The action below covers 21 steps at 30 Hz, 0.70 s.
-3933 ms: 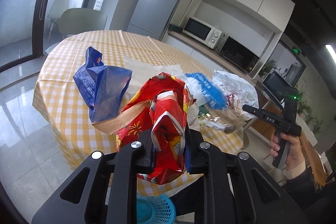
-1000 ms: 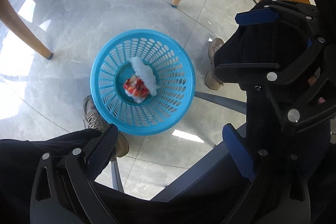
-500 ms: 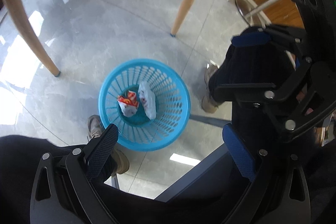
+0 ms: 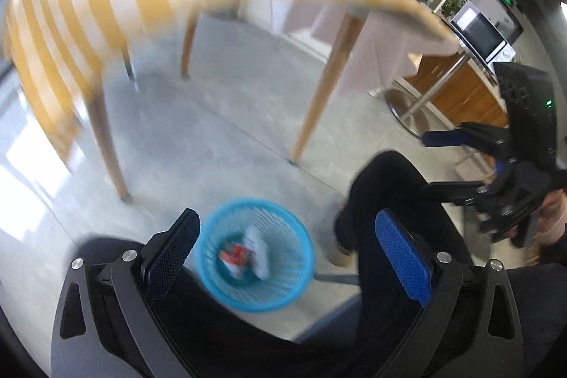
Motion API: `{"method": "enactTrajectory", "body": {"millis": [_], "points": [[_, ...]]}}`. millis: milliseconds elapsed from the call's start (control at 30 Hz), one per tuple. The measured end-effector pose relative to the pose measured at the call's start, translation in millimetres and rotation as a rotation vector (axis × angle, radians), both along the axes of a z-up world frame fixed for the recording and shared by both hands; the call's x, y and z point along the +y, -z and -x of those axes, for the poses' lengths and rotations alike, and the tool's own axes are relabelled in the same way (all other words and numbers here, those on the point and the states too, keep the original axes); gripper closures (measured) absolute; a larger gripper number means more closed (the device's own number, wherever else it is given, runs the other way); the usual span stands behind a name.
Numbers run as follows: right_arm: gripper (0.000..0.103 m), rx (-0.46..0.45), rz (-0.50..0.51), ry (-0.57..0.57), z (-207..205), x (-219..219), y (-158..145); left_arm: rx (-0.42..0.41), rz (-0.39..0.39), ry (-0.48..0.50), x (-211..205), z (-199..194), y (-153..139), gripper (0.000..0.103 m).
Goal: Collect trash
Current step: 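Grasp the blue paper bag with the left tool while the right tool grasps the blue-and-white bag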
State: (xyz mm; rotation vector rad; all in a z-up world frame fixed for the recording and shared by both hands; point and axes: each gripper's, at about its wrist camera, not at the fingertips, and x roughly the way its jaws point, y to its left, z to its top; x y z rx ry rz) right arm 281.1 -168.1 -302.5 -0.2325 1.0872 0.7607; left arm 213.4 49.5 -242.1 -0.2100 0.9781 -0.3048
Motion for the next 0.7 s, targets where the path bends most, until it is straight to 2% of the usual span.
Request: {"method": "enactTrajectory", "body": {"millis": [167, 433, 567, 700], "points": [[0.009, -0.098, -0.07, 0.023, 4.5, -23.4, -48.7, -0.118, -0.013, -0.019, 20.4, 8.1, -50.2, 0.006], [0.009, -0.262, -0.159, 0.073, -12.0, -59.1, -124.1, -0.325, -0.111, -0.196, 62.5, 0.4, -122.3, 0.006], [0.009, -0.326, -0.211, 0.126, -31.4, -66.6, -151.2, -0.373, -0.135, -0.292, 81.9, -13.2, -137.9, 0.006], [0.009, -0.304, -0.317, 0.179, -63.5, -62.3, -171.2, -0.402, -0.108, -0.355, 102.5, -41.2, -150.9, 0.006]]}}
